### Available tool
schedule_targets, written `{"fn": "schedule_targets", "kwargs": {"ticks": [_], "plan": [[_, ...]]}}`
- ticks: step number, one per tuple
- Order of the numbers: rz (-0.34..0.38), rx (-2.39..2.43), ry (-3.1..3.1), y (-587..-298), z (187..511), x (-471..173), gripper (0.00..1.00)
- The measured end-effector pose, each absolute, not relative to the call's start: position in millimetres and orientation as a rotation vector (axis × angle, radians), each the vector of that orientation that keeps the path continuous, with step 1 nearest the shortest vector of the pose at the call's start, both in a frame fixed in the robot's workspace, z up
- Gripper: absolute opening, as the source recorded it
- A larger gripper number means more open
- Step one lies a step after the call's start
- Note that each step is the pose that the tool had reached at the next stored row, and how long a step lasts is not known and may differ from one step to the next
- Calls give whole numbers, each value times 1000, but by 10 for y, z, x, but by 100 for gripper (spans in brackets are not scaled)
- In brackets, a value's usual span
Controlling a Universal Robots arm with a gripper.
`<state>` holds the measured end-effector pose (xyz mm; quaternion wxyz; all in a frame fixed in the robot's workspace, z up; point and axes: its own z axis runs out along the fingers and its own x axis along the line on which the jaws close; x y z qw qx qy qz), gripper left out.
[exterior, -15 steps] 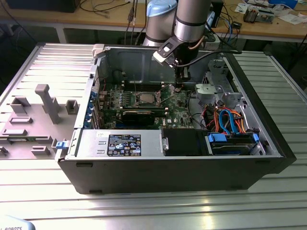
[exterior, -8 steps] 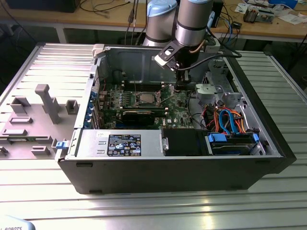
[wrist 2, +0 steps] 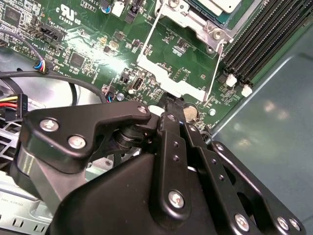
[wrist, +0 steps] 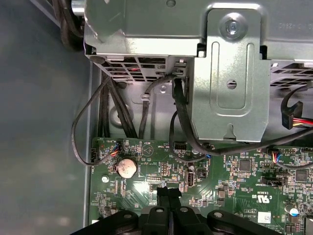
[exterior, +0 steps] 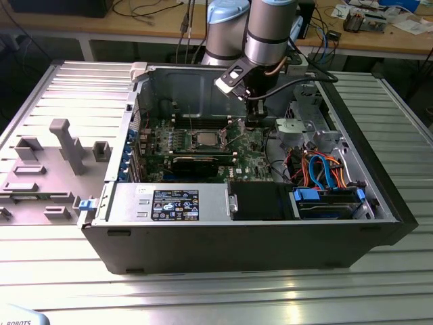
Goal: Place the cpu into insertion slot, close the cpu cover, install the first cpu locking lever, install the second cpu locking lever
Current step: 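Close the cpu cover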
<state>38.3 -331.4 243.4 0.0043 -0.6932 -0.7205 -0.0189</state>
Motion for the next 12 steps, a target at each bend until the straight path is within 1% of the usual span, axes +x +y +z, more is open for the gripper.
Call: {"fn": "schedule_targets", "kwargs": {"ticks": [12], "plan": [[-59,-2172,-2257,-3317,2434,328,11]]}}
